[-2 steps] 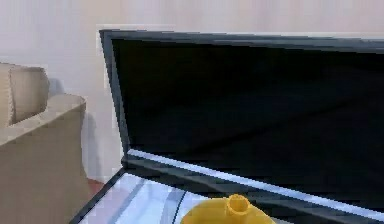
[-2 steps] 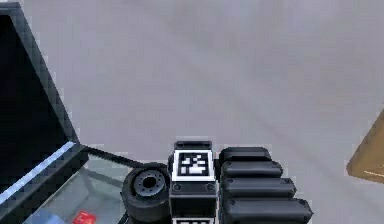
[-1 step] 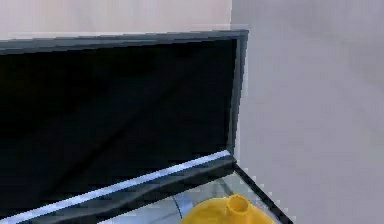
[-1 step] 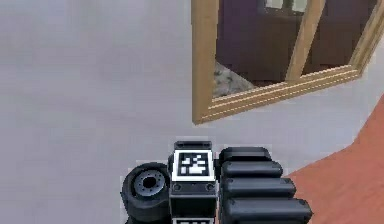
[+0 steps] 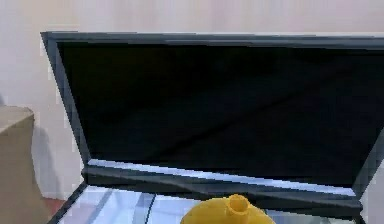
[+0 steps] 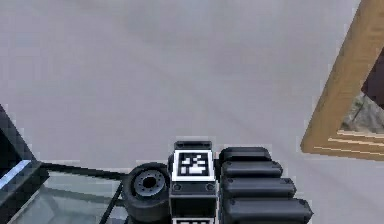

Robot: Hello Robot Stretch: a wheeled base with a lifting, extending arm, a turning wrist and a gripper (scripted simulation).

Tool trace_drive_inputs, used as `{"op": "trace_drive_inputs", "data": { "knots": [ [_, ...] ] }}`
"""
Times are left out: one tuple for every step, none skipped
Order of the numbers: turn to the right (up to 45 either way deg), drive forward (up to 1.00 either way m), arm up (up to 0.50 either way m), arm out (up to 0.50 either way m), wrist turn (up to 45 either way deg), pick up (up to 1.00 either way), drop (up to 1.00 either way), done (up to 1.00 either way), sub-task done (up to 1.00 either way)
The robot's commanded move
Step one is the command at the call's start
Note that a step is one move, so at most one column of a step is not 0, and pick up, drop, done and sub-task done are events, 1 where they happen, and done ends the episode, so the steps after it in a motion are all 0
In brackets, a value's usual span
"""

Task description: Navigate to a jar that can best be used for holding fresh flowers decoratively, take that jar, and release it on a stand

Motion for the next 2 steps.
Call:
{"op": "trace_drive_inputs", "data": {
  "knots": [
    [18.0, 0.0, 0.0, 0.0, 0.0, 0.0, 0.0, 0.0, 0.0],
    [-9.0, 0.0, 0.0, 0.0, 0.0, 0.0, 0.0, 0.0, 0.0]
  ]
}}
